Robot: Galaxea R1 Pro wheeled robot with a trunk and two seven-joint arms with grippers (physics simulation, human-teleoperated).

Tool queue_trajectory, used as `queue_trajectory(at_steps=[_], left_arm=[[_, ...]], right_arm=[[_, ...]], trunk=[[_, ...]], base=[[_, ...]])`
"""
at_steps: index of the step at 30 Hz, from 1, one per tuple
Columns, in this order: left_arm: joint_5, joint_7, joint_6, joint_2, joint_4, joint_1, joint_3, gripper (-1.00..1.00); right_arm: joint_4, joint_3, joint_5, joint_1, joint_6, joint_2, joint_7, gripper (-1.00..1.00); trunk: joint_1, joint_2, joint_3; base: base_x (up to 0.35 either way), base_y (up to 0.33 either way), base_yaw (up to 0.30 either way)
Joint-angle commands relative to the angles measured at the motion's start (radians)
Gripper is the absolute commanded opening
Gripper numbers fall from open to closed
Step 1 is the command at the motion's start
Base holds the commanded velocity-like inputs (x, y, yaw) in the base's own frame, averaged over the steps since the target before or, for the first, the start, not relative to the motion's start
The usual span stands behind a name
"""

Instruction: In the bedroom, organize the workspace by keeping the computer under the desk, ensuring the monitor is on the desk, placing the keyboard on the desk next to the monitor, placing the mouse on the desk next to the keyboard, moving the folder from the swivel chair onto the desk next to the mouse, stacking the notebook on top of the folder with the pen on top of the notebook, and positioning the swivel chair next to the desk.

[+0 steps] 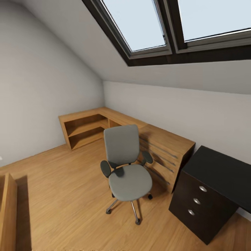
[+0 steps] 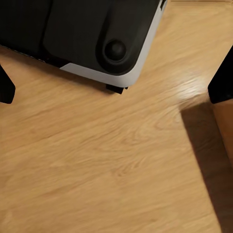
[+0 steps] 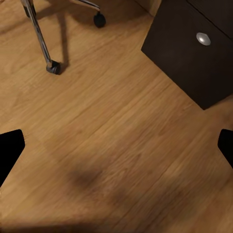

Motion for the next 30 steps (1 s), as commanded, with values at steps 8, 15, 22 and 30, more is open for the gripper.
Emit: queue_trajectory(at_steps=[8,15,22,30], left_arm=[[-0.002,-0.003,-0.003,0.0,0.001,-0.001,0.006,1.0],[-0.002,-0.003,-0.003,0.0,0.001,-0.001,0.006,1.0],[0.0,-0.003,-0.011,0.0,0.002,-0.001,0.008,1.0],[0.001,-0.002,-0.014,0.001,0.002,-0.001,0.009,1.0]], right_arm=[[0.002,0.009,-0.004,-0.001,-0.004,0.0,-0.003,1.0],[0.002,0.009,-0.004,-0.001,-0.004,0.0,-0.003,1.0],[0.002,0.008,-0.004,-0.001,-0.004,0.0,-0.003,1.0],[0.002,0.008,-0.004,-0.001,-0.004,0.0,-0.003,1.0]], trunk=[[0.0,-0.002,-0.013],[0.0,-0.002,-0.022],[0.0,-0.002,-0.032],[0.0,-0.002,-0.043]], base=[[0.0,0.0,0.169],[0.0,0.0,0.168],[0.0,0.0,0.167],[0.0,0.0,0.164]])
